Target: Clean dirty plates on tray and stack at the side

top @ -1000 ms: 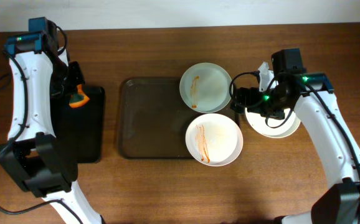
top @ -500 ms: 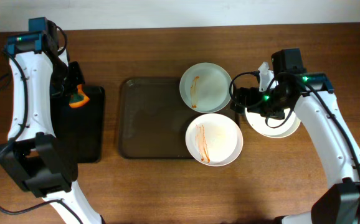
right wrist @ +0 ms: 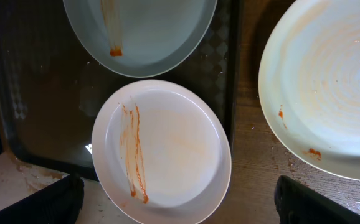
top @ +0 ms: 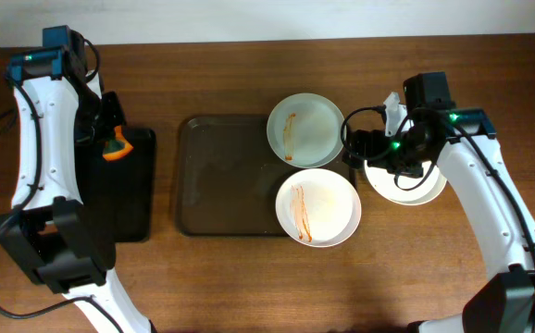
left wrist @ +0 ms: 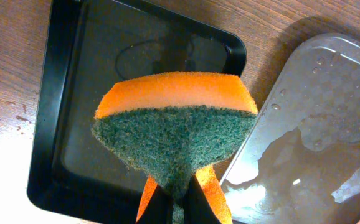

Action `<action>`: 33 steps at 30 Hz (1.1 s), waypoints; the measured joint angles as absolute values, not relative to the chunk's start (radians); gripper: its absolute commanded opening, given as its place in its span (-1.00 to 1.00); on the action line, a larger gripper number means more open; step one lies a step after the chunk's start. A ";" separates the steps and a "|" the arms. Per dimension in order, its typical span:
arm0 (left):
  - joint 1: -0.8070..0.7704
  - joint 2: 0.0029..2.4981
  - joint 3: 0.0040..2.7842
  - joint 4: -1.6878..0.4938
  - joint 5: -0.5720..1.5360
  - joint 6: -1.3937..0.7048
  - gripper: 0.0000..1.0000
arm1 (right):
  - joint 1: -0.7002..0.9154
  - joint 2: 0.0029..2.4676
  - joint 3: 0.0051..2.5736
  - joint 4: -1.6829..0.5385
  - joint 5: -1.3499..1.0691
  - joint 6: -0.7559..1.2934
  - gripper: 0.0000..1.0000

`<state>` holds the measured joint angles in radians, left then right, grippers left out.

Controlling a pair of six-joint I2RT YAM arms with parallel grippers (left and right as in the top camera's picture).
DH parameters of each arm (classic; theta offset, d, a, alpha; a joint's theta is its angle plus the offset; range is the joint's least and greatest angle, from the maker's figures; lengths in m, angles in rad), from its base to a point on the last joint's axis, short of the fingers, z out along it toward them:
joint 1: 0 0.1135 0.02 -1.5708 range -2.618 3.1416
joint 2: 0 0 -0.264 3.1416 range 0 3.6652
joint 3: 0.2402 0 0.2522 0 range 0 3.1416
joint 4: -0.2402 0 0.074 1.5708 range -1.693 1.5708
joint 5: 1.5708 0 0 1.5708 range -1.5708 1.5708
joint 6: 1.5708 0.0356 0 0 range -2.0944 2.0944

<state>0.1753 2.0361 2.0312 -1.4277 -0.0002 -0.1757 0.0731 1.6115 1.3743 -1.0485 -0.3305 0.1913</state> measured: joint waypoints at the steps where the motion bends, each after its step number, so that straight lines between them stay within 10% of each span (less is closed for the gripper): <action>1: 0.175 2.036 2.031 -1.428 0.000 -0.176 -1.00 | 0.073 1.612 1.374 -1.048 -0.331 0.192 0.97; 14: 0.175 2.005 2.031 -1.419 0.000 -0.117 -1.00 | 0.073 1.612 1.374 -0.915 -0.332 0.199 0.94; 17: 0.175 1.867 2.032 -1.417 0.023 -0.106 -1.00 | 0.074 1.614 1.374 -0.913 -0.337 0.198 0.50; 23: 0.017 1.776 2.041 -1.428 0.072 -0.094 -1.00 | 0.084 1.617 1.362 -1.205 -0.296 0.228 0.25; 26: -0.033 1.776 2.041 -1.412 0.075 -0.094 -1.00 | 0.091 1.620 1.237 -1.143 -0.265 0.281 0.37; 29: -0.040 1.776 2.041 -1.409 0.075 -0.094 -1.00 | 0.094 1.625 1.171 -1.089 -0.252 0.325 0.99; 33: -0.040 1.776 2.041 -1.396 0.075 -0.094 -1.00 | 0.094 1.625 1.171 -1.060 -0.248 0.341 0.97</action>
<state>-0.0402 1.7756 2.0411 -1.3960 0.0750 -0.0937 0.0944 1.6245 1.1706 -1.0603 -0.2478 0.3412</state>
